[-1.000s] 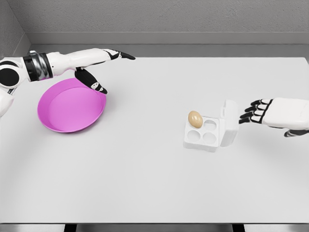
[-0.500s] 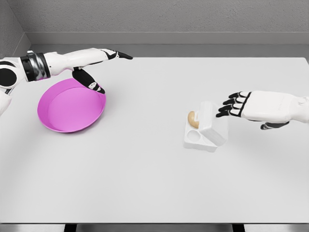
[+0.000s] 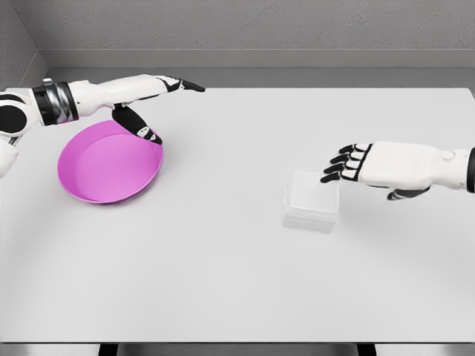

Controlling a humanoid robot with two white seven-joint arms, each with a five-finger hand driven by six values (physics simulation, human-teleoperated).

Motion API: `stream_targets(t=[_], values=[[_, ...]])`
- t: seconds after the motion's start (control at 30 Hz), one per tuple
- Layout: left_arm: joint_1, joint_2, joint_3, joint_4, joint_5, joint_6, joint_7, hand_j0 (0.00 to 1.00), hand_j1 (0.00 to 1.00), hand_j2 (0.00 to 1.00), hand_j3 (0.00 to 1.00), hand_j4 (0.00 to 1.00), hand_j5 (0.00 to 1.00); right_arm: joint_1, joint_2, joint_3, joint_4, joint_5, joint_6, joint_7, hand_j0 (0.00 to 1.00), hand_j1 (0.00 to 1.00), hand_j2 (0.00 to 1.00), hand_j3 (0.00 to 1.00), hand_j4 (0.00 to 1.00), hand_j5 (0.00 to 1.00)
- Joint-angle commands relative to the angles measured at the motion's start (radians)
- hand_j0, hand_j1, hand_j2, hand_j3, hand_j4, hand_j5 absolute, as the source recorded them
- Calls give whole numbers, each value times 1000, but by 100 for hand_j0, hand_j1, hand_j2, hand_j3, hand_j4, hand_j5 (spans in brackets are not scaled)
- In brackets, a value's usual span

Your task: Pack egg into the box and close the box lid

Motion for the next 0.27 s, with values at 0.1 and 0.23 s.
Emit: stream_targets(t=[0.1,0.23], values=[[8,-65,-18,-12,-4,3,0,100,100,100,100,100,100,2,-23,-88,112,-31,3,0,100,100,100,100,100,100],[8,-100,-51,-13,-12,3,0,100,100,100,100,100,100,6,-36,-94,115,-46,3,0,100,100,100,100,100,100]])
